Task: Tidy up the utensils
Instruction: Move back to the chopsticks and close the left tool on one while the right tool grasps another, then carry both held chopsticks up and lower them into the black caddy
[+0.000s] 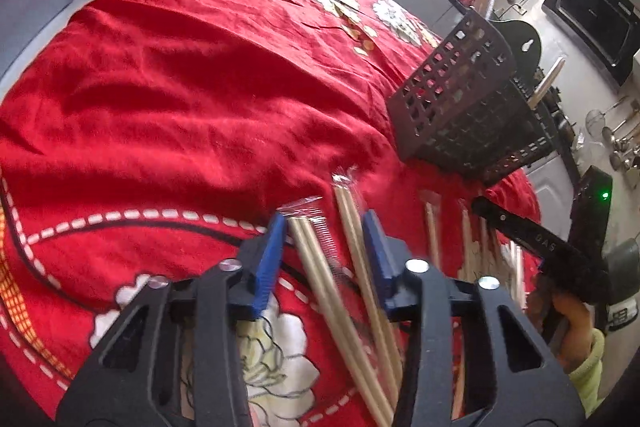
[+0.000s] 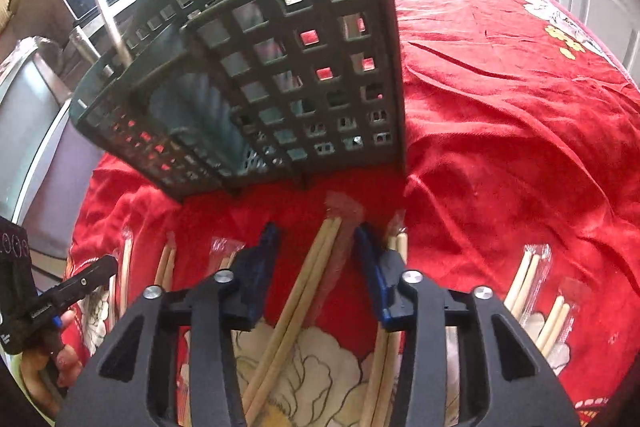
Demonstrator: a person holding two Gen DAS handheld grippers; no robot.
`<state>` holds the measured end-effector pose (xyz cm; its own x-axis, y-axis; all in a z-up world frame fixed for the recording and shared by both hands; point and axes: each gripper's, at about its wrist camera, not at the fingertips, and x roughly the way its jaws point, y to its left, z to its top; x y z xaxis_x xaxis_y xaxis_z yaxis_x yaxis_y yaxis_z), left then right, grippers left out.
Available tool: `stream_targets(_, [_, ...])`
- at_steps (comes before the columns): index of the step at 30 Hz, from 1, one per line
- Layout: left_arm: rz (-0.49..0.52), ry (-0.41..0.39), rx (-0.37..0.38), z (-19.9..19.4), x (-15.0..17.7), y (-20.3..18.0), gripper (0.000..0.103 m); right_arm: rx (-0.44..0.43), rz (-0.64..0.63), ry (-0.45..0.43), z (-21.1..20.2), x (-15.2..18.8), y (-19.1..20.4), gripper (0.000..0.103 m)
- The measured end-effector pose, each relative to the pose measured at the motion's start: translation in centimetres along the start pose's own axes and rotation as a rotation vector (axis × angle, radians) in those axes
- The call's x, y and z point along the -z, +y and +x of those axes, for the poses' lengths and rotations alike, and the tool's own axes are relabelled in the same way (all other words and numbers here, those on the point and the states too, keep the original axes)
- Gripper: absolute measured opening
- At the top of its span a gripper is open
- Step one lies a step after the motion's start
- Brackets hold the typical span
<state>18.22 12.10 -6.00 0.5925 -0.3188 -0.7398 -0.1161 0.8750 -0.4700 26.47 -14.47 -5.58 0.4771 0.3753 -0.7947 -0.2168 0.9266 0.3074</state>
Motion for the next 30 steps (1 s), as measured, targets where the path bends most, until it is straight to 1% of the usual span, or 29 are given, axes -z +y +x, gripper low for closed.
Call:
stream_targets(3, [-0.008, 0.0, -0.008, 0.3, -0.4, 0.5, 0.014, 0.009, 0.009, 0.0, 0.3, -0.4, -0.3, 0.03])
stream_targets(6, [-0.008, -0.002, -0.012, 0.3, -0.5, 0.8, 0.011, 0.03, -0.008, 0.003, 0.5, -0.7, -0.2, 0.026])
stream_targets(8, [-0.001, -0.005, -0.017, 0.2, -0.5, 0.8, 0.009, 0.036, -0.016, 0.003, 0.6, -1.0, -0.2, 0.022])
stream_targets(9, [0.001, -0.007, -0.02, 0.2, -0.5, 0.8, 0.007, 0.036, -0.018, 0.002, 0.6, -1.0, -0.2, 0.02])
stream_targets(10, [-0.002, -0.009, -0.017, 0.2, -0.6, 0.8, 0.007, 0.035, -0.019, 0.001, 0.6, -1.0, -0.3, 0.013])
stream_targets(11, [-0.011, -0.01, -0.01, 0.1, -0.6, 0.9, 0.007, 0.031, -0.017, 0.002, 0.5, -1.1, -0.4, 0.011])
stream_targets(13, [-0.018, -0.013, -0.001, -0.2, -0.7, 1.0, 0.006, 0.006, -0.005, 0.001, 0.3, -1.2, -0.6, 0.01])
stream_targets(17, [-0.01, -0.044, 0.016, -1.4, -0.7, 0.6, 0.006, -0.077, 0.017, -0.017, -0.9, -1.1, -0.9, 0.008])
stream_targets(21, [0.029, -0.096, 0.038, -3.4, -1.0, -0.7, 0.005, -0.15, -0.024, -0.084, -3.6, -0.7, 0.3, 0.008])
stream_targets(25, [0.066, -0.149, 0.07, -5.5, -1.5, -2.4, 0.005, -0.188, -0.074, -0.14, -6.2, -0.6, 1.7, 0.007])
stream_targets(30, [0.11, -0.196, 0.11, -7.5, -1.9, -4.5, 0.004, -0.229, -0.131, -0.216, -9.9, -0.3, 3.9, 0.006])
